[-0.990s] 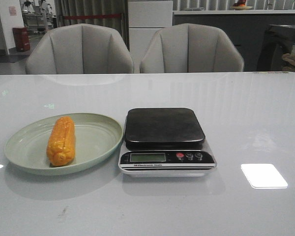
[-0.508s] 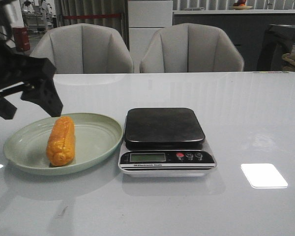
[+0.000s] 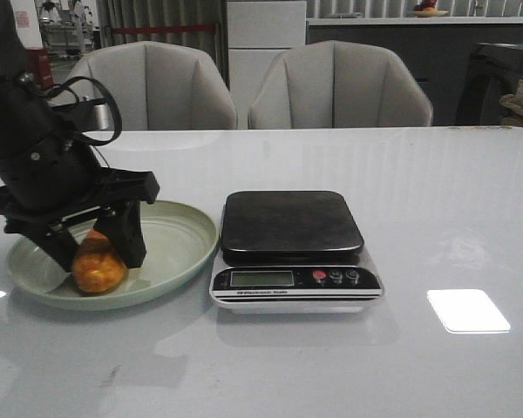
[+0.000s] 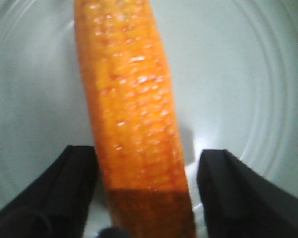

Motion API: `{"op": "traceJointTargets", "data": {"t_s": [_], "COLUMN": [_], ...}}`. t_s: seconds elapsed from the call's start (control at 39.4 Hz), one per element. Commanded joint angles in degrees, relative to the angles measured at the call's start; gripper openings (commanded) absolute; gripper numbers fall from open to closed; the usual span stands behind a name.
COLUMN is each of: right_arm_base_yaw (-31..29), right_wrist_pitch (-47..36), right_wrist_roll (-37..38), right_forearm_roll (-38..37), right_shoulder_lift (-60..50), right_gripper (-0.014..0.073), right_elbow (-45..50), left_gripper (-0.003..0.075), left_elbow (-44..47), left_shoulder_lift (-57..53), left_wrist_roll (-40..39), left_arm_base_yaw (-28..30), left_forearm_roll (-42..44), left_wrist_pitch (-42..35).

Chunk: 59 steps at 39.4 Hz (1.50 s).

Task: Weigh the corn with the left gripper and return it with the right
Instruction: 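Lower the left gripper onto the orange corn cob on the plate and grasp it, then carry the corn with the left gripper onto the scale top, then open the left gripper and lift it away from the corn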

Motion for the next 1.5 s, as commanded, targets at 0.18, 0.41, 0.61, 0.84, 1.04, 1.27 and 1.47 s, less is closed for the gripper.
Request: {"op": "traceJointTargets", "data": {"t_s": [0.18,0.41,0.61,0.84,1.04,1.27,1.47], "right_arm_base_yaw": [-0.27,-0.27,-0.27,-0.27,-0.27,-0.27,-0.27], "right_wrist_pitch": [-4.04,-4.04,-4.04,-4.04,-4.04,-4.04,-4.04], "right_wrist_roll": [-0.45,-0.45,-0.45,-0.45,-0.45,-0.45,-0.45], "right_forearm_roll": [0.0,0.0,0.0,0.0,0.0,0.0,0.0], "right_shoulder_lift": [-1.17,-1.17,-1.17,-1.17,-1.17,-1.17,-1.17], "right_gripper": [0.0159,0.0159,0.0159,0.0159,0.0159,0.0159,0.0159], "right_elbow": [0.38,0.38,0.38,0.38,0.38,0.38,0.38], "left_gripper": [0.0122,0.0122,0.0129,0.0345,0.0564,0.0536,0.0495], "left_elbow": [-10.78,-16.59,-18.46,-20.21,-20.5,-20.4,-13.38], "left_shoulder_lift": [-2.51,-2.0,1.01,5.48,5.63,-0.39,-10.78], "left_wrist_roll": [-0.35,-0.35,-0.35,-0.35,-0.35,-0.24,-0.24], "left_arm_base_yaw": [-4.36,-11.67,-15.47,-16.14,-16.14,-16.14,-16.14], "left_forearm_roll": [-3.25,-5.93,-8.34,-12.3,-12.59,-7.39,-3.97], "left_wrist_pitch": [1.59,-1.98,-5.0,-4.27,-4.12,-1.14,-2.1]}}
